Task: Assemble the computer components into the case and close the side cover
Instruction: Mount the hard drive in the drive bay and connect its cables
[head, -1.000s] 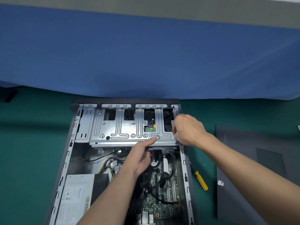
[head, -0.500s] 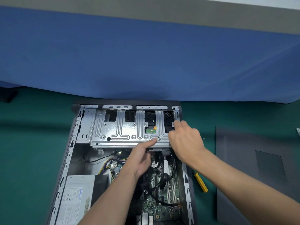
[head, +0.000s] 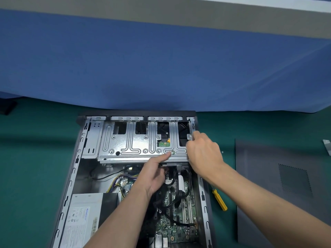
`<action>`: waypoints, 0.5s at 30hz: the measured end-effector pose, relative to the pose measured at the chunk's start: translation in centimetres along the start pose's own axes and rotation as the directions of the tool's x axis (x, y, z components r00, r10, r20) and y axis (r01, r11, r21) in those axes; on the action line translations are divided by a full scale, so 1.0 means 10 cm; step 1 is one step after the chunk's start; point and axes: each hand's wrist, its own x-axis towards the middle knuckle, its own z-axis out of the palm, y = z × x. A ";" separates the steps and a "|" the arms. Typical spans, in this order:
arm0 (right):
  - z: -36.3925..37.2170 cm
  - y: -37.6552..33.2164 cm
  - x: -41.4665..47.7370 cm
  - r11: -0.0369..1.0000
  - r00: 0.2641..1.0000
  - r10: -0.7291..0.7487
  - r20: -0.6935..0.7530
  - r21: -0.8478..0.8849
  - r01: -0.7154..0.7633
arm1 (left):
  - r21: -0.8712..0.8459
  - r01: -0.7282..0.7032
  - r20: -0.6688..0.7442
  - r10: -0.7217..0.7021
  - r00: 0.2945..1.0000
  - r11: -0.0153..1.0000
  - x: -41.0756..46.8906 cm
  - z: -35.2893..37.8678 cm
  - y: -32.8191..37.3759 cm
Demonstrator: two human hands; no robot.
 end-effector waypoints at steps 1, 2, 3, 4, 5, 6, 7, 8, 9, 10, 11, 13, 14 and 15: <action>-0.01 0.01 0.02 1.000 1.000 -0.001 0.003 0.006 0.001 | 0.005 -0.008 0.008 0.008 1.000 1.000 0.00 0.00 -0.01; -0.03 0.03 0.04 1.000 1.000 -0.011 0.005 0.006 0.011 | 0.021 -0.008 0.015 0.008 1.000 1.000 0.00 0.01 -0.01; -0.04 0.03 0.05 1.000 1.000 -0.029 0.008 -0.001 0.029 | 0.034 -0.006 0.018 0.006 1.000 0.999 0.00 0.00 -0.01; -0.05 0.04 0.05 0.999 0.999 -0.047 0.013 -0.011 0.047 | 0.038 0.001 0.014 -0.001 1.000 0.999 0.01 0.00 -0.01; -0.07 0.04 0.06 0.998 0.998 -0.065 0.014 -0.016 0.065 | 0.044 0.010 0.008 -0.010 1.000 0.999 0.02 -0.01 -0.01; -0.08 0.04 0.06 0.997 0.997 -0.077 0.002 -0.006 0.077 | 0.047 0.025 0.002 -0.025 1.000 0.999 0.01 0.00 -0.01; -0.09 0.06 0.06 0.996 0.996 -0.078 -0.032 0.027 0.079 | 0.046 0.041 -0.001 -0.041 0.999 0.998 0.00 0.01 -0.01; -0.09 0.11 0.05 0.994 0.993 -0.060 -0.097 0.084 0.068 | 0.044 0.053 -0.003 -0.053 0.999 0.998 -0.02 0.03 0.00; -0.10 0.17 0.05 0.986 0.985 -0.018 -0.172 0.158 0.046 | 0.046 0.058 -0.005 -0.057 0.998 0.997 -0.03 0.04 0.01; -0.09 0.26 0.04 0.971 0.973 0.049 -0.226 0.241 0.007 | 0.045 0.058 -0.010 -0.057 0.998 0.997 -0.04 0.05 0.01; -0.06 0.36 0.02 0.943 0.962 0.134 -0.237 0.329 -0.050 | 0.035 0.054 -0.019 -0.053 0.998 0.998 -0.04 0.04 0.02; 0.09 0.57 -0.03 0.871 0.952 0.283 -0.114 0.447 -0.205 | 0.009 0.048 -0.034 -0.047 0.998 0.999 -0.04 0.03 0.03; 0.22 0.66 -0.08 0.849 0.947 0.322 0.002 0.441 -0.290 | 0.008 0.048 -0.034 -0.048 0.998 0.999 -0.05 0.03 0.03; 0.37 0.72 -0.14 0.841 0.932 0.340 0.128 0.402 -0.362 | 0.004 0.049 -0.035 -0.049 0.998 0.999 -0.05 0.03 0.03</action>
